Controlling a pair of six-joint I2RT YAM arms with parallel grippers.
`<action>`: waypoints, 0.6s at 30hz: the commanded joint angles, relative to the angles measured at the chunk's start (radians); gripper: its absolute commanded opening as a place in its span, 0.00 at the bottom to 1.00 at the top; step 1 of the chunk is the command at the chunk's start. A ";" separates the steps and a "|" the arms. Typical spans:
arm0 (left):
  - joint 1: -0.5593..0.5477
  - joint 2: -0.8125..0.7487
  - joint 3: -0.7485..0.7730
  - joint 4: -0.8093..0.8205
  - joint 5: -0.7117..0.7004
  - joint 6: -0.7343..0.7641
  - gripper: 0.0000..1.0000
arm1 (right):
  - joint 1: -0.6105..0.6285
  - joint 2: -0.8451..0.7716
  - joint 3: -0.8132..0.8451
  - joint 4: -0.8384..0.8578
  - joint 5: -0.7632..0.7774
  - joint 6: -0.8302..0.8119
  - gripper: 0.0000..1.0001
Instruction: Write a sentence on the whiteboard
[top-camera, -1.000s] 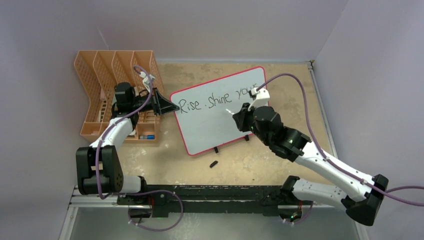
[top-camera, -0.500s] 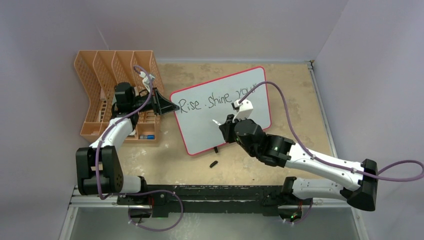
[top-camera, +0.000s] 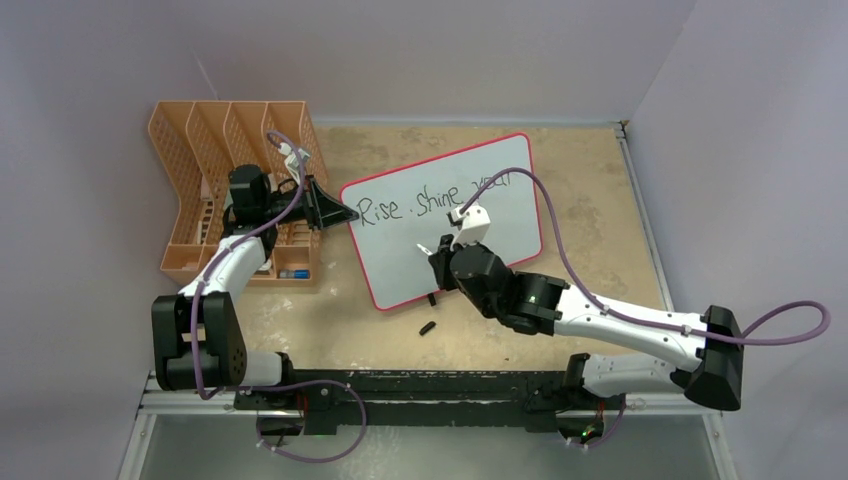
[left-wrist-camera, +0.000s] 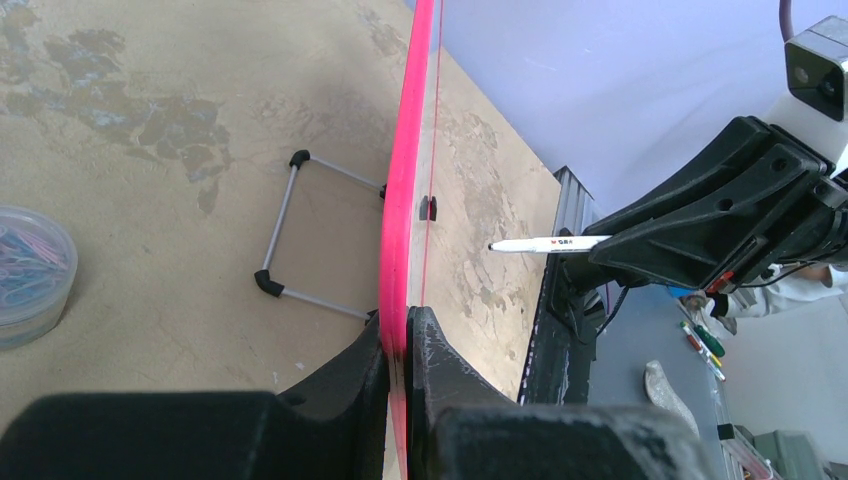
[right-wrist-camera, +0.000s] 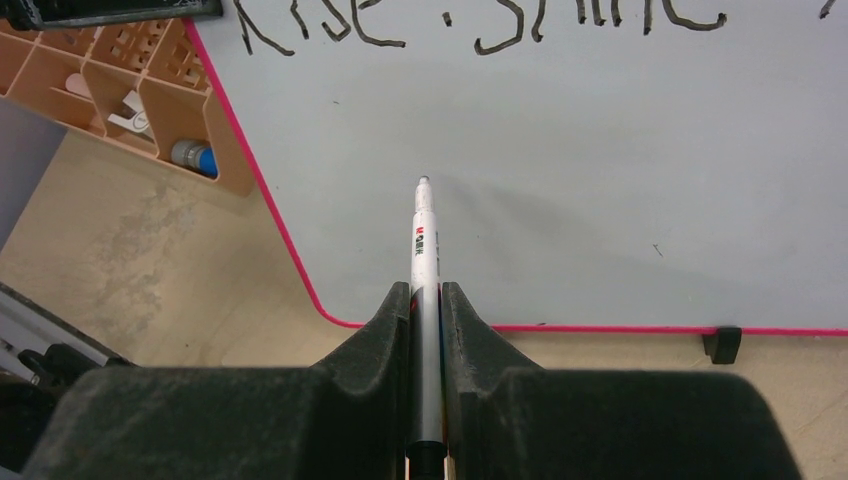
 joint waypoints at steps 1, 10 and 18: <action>0.003 -0.017 0.008 0.024 -0.044 0.014 0.00 | 0.011 0.008 0.025 0.023 0.081 0.036 0.00; 0.003 -0.014 0.014 0.023 -0.049 0.010 0.00 | 0.017 0.022 0.024 0.010 0.120 0.057 0.00; 0.003 -0.019 0.013 0.015 -0.052 0.016 0.00 | 0.018 0.044 0.025 0.021 0.119 0.058 0.00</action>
